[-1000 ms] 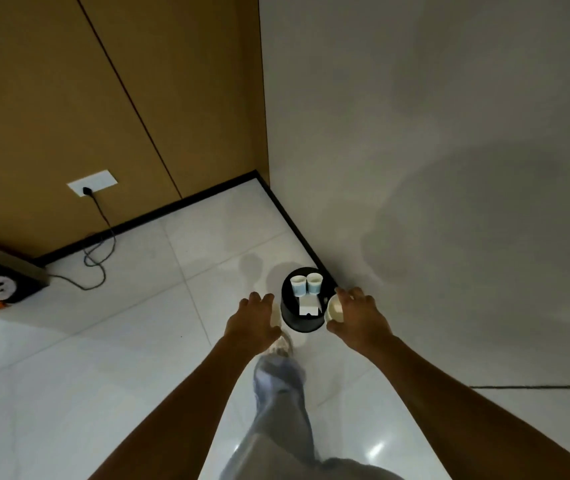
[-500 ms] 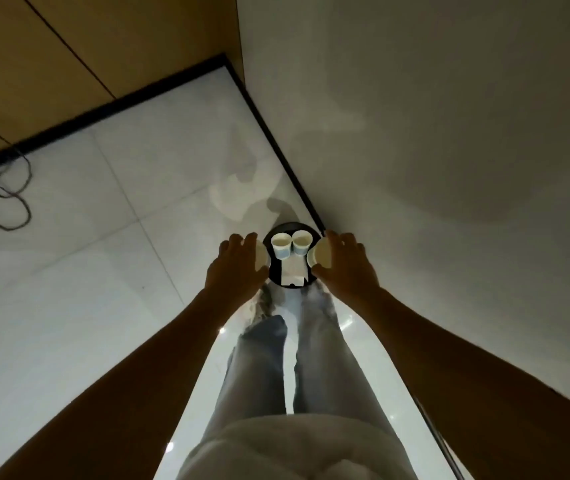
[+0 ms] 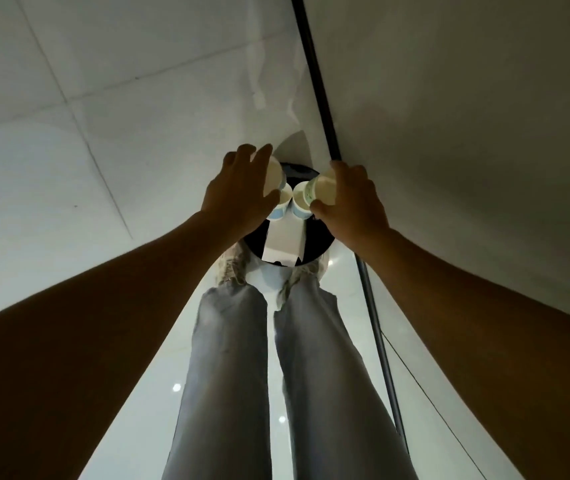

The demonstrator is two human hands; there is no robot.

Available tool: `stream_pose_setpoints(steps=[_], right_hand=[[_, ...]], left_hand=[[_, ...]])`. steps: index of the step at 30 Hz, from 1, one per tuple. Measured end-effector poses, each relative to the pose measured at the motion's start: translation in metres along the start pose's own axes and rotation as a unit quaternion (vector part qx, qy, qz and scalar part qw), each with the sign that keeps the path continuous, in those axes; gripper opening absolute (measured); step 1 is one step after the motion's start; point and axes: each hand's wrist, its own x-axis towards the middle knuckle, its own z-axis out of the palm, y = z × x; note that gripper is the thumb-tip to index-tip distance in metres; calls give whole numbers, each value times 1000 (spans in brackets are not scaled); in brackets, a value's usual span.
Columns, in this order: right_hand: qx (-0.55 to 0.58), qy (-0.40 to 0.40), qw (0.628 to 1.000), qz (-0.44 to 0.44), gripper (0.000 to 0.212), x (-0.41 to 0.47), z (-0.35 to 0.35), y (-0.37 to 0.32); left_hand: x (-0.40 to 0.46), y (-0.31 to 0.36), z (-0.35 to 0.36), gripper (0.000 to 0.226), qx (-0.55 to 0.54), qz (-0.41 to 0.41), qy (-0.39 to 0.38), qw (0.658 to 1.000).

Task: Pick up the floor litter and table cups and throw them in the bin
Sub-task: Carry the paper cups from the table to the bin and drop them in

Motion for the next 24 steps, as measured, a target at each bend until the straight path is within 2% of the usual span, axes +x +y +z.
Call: stream_pose_setpoints(steps=[6,12,20,24], right_hand=[[-26,-25,999,-18,75,51,41,27],[-31,-71,996,-53,79,63,66,27],[-58,-73,994,-64,83,56,87,29],[-97,-72,991,-63,75,58,94,33]], left_hand=[[48,-11,50,70,26,4,-50,998],[50,-21,85,70,50,-7,-107,993],[45,-31,100,72,38,-5,-96,995],[45,-32,101,79,44,13,-90,995]])
